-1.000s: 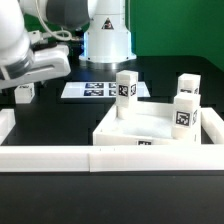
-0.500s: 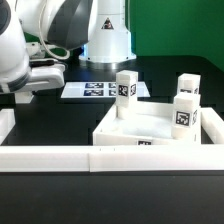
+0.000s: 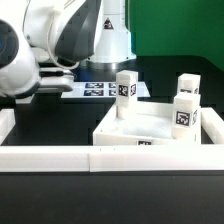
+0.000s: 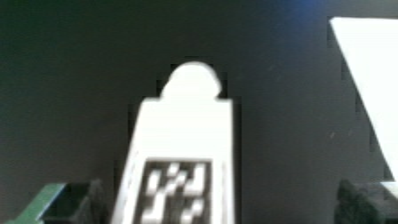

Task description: Assemble square table

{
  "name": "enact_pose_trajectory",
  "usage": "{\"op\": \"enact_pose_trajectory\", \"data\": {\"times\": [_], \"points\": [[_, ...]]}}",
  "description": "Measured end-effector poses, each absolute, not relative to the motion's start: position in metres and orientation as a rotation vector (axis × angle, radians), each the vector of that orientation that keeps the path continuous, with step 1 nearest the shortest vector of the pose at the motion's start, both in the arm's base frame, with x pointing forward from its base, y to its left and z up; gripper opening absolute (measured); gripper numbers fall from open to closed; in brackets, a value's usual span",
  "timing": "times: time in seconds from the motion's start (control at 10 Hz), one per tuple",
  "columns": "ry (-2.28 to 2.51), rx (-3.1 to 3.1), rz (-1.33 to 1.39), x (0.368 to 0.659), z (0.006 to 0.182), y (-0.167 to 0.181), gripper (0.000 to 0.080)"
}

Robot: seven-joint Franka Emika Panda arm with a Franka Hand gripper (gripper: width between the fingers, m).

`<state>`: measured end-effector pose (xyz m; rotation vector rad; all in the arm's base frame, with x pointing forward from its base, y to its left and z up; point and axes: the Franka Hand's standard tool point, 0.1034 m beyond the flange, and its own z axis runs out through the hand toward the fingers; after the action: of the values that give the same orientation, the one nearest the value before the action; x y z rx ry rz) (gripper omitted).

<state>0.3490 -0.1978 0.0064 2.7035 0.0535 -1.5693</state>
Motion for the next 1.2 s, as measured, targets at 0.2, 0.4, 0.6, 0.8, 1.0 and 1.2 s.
{"op": "enact_pose_trajectory", "data": {"times": [0.2, 0.4, 0.6, 0.8, 1.0, 1.2], "points": [[0.061, 2.706, -1.558, 0.351, 0.006, -0.1974, 0.0649], [0.061, 2.705, -1.56, 0.3505, 0.0056, -0.1975, 0.0538], [0.061, 2.705, -1.56, 0.3504, 0.0054, -0.1975, 0.029], [0.061, 2.705, -1.561, 0.3503, 0.0054, -0.1976, 0.029], [0.061, 2.705, -1.561, 0.3502, 0.0053, -0.1976, 0.029], [0.062, 2.702, -1.569, 0.3529, 0.01, -0.1968, 0.029]]}}
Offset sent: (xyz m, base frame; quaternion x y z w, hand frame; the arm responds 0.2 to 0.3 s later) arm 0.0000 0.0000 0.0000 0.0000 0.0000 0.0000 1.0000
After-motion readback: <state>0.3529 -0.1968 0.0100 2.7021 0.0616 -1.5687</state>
